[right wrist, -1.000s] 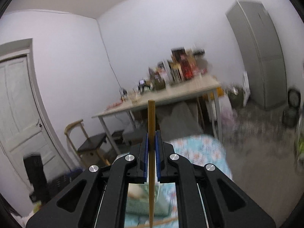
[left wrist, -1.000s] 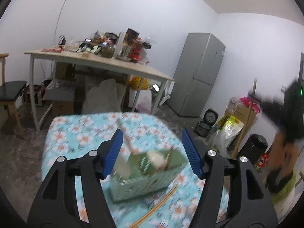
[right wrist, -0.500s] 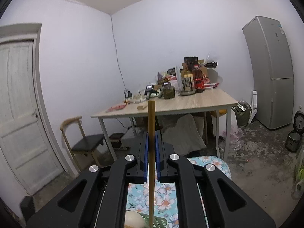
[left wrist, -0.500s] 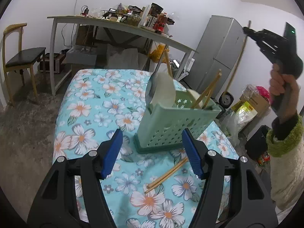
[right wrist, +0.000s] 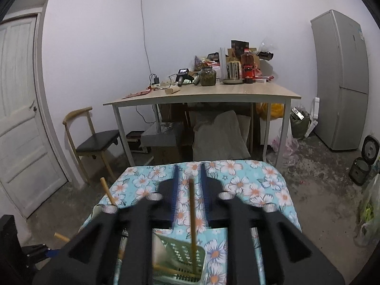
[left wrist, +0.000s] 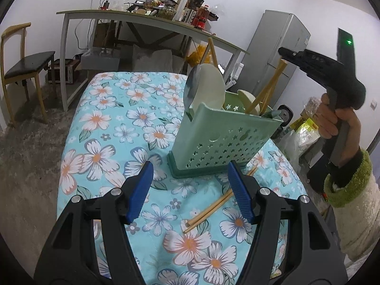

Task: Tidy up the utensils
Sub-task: 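Lower the chopsticks into the green holder and open both tools, then move both tools down to the last chopsticks beside the holder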

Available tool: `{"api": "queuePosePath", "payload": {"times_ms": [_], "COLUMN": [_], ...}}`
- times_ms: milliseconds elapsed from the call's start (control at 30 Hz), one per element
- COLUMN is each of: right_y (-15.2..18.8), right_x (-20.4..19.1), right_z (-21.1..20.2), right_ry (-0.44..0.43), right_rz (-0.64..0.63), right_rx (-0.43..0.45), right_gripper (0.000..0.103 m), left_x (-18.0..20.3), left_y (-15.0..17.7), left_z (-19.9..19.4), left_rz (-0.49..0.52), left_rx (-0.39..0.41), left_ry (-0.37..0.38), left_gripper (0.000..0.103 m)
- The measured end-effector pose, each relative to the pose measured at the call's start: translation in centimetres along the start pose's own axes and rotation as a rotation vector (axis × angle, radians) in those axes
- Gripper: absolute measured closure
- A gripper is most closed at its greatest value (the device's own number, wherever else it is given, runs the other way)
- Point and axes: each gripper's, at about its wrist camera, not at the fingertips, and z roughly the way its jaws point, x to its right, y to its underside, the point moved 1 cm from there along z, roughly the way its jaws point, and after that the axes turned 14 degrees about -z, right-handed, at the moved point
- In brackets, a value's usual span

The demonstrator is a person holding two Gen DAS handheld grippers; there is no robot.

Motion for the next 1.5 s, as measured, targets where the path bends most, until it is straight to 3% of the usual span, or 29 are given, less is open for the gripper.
{"api": "queuePosePath", "payload": {"times_ms": [167, 400, 600, 800, 933, 1067, 1300, 1500], "right_y": [0.6, 3.3, 8.6, 16.0, 21.1, 24.0, 26.5, 27.0], "right_x": [1.7, 4.2, 5.3, 4.0, 1.9, 0.0, -0.5, -0.5], "right_z": [-2.7, -6.3, -6.7, -3.5, -0.4, 1.6, 3.6, 4.4], "right_ry": [-0.002, -0.007, -0.046, -0.207, -0.310, -0.363, -0.349, -0.339], "right_rz": [0.067, 0.217, 0.361, 0.581, 0.724, 0.801, 0.883, 0.926], "right_rx": [0.035, 0.050, -0.056, -0.245, -0.415, -0.508, -0.546, -0.520], "right_gripper": [0.059, 0.054, 0.054, 0.054, 0.062, 0.068, 0.078, 0.085], "left_x": [0.2, 0.5, 1.1, 0.9, 0.0, -0.7, -2.0, -2.4], "left_y": [0.3, 0.8, 1.2, 1.6, 2.0, 2.7, 3.6, 4.3], "left_z": [0.5, 1.2, 1.7, 2.6, 3.8, 4.7, 6.7, 8.6], "left_rz": [0.012, 0.020, 0.037, 0.039, 0.019, 0.008, -0.077, -0.121], "left_rx": [-0.013, -0.038, -0.057, -0.079, -0.121, -0.170, -0.277, -0.343], "left_ry": [-0.002, -0.002, 0.000, -0.041, -0.108, -0.111, -0.056, -0.048], "left_gripper": [0.042, 0.042, 0.042, 0.042, 0.042, 0.044, 0.058, 0.070]}}
